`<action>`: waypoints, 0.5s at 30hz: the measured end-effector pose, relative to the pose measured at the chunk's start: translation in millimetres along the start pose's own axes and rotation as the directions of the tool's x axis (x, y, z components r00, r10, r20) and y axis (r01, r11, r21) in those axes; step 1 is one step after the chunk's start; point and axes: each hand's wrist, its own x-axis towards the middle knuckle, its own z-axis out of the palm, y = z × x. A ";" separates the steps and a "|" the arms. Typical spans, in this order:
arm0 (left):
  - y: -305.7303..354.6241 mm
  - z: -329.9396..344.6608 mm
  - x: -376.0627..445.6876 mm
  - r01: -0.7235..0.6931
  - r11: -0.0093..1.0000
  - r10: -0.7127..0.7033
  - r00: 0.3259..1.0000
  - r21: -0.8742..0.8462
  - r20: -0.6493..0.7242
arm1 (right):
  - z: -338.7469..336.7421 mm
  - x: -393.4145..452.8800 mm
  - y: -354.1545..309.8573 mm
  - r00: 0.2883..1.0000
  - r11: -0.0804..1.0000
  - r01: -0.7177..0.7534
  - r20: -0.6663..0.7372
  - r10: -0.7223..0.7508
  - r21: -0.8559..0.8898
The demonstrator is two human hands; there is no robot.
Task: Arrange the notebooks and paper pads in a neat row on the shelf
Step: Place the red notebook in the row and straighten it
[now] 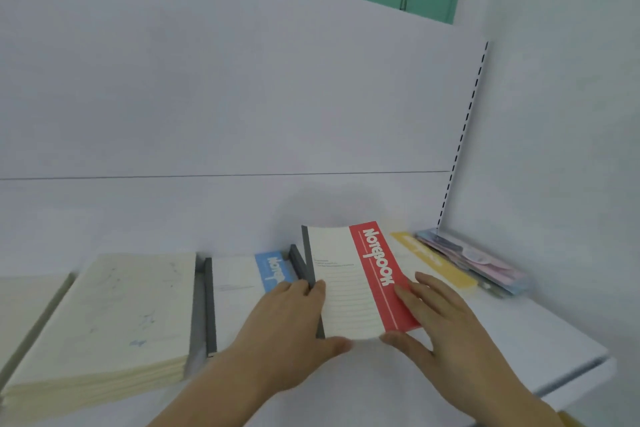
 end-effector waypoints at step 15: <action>28.4 30.9 45.0 0.304 0.946 -0.304 0.952 0.113 -0.012 | 47.7 74.5 61.9 0.934 0.960 0.240 0.234 -0.269 0.148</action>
